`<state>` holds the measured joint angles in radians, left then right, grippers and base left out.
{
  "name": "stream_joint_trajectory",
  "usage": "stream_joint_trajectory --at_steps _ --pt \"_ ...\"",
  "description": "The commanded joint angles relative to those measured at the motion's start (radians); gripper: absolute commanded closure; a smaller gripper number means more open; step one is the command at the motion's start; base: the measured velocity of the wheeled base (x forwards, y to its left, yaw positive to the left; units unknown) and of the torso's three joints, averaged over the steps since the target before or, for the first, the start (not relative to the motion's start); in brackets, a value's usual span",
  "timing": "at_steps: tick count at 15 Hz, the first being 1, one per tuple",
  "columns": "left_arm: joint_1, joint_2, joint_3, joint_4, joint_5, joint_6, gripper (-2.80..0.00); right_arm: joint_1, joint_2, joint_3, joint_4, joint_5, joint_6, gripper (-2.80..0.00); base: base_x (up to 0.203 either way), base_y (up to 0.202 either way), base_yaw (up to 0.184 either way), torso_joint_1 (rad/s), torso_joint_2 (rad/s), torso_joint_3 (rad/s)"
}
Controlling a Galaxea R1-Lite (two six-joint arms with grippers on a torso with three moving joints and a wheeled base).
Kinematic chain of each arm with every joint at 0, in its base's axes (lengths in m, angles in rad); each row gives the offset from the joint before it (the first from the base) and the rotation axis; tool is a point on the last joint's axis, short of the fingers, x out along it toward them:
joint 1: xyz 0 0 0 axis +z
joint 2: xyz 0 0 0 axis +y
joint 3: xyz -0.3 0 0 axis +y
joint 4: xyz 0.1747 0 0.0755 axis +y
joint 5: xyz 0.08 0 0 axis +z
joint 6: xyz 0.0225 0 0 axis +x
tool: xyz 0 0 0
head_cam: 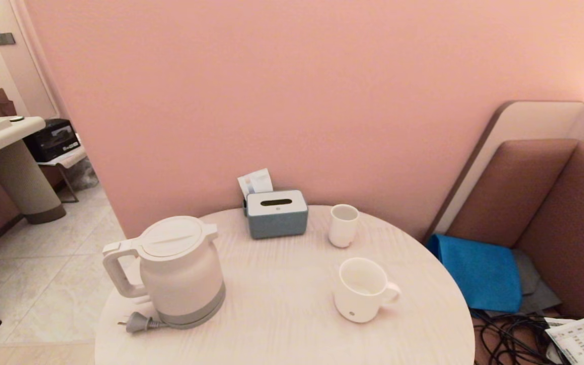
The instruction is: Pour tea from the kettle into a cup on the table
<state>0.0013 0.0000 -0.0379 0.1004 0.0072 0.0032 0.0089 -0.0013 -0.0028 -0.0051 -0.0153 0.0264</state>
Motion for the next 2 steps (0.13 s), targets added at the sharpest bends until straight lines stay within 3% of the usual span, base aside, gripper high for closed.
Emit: stream_joint_trajectory --at_steps 1,2 --pt "0.000 0.000 0.000 0.001 0.000 0.000 0.00 0.000 0.001 0.001 -0.001 0.000 0.001 0.00 0.000 0.000 0.000 0.000 0.00 0.000" --pt "0.000 0.000 0.000 0.001 0.000 0.000 0.00 0.001 0.001 0.001 -0.001 0.000 0.001 0.00 0.000 0.000 0.000 0.000 0.00 0.000"
